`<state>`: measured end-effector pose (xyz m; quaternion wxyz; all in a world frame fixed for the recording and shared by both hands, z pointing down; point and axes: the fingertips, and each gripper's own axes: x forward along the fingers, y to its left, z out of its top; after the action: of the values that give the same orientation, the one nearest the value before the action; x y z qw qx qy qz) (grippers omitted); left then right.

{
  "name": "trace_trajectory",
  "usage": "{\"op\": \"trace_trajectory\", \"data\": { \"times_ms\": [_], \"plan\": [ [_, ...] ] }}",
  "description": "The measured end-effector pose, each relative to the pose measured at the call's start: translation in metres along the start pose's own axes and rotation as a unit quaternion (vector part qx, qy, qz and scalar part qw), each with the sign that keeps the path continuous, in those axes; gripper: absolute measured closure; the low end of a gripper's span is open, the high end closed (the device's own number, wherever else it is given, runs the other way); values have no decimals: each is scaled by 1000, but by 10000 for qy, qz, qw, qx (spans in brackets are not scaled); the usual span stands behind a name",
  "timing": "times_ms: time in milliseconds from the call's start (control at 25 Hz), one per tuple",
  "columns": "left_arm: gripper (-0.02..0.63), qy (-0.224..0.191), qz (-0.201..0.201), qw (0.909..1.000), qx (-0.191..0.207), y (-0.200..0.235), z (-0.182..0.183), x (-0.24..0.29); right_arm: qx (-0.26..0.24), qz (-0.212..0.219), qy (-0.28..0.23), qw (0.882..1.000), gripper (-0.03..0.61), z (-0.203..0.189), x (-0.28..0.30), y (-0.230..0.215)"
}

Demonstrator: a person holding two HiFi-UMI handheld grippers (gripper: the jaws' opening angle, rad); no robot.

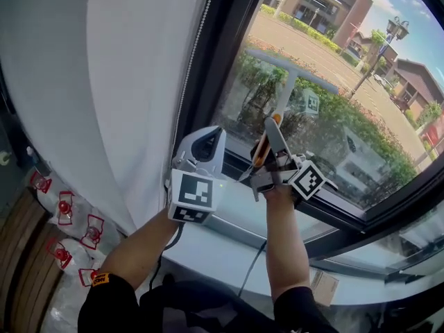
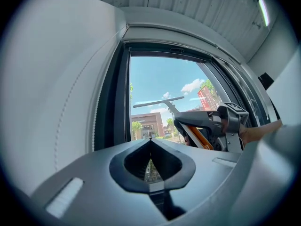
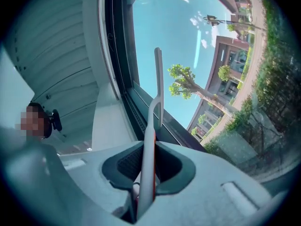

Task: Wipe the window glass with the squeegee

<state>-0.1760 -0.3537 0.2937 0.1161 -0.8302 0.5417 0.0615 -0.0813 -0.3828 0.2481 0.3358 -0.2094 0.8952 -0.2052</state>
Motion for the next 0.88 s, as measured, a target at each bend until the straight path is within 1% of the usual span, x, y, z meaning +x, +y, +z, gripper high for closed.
{"op": "trace_trajectory", "data": {
  "times_ms": [120, 200, 400, 560, 640, 760, 880],
  "plan": [
    [594, 201, 44, 9996, -187, -4, -30, -11, 244, -87, -19, 9997, 531, -29, -21, -14],
    [595, 315, 57, 9993, -202, -9, -43, -14, 360, -153, 41, 9992, 531, -44, -32, -23],
    [595, 540, 157, 9983, -124, -10, -55, -17, 420, -236, 120, 9988, 531, -51, -41, -33],
    [595, 469, 94, 9986, -231, -14, -58, -14, 435, -164, 130, 9988, 531, -51, -39, -30],
    [595, 419, 38, 9989, -195, -15, -58, -12, 398, -106, 161, 9990, 532, -52, -38, -25],
    [595, 303, -10, 9993, -217, -15, -53, -6, 248, -1, 181, 9995, 531, -47, -35, -12],
    [595, 173, -23, 9996, -209, -17, -46, -1, 44, 104, 125, 9999, 531, -32, -34, 1]
  ]
}}
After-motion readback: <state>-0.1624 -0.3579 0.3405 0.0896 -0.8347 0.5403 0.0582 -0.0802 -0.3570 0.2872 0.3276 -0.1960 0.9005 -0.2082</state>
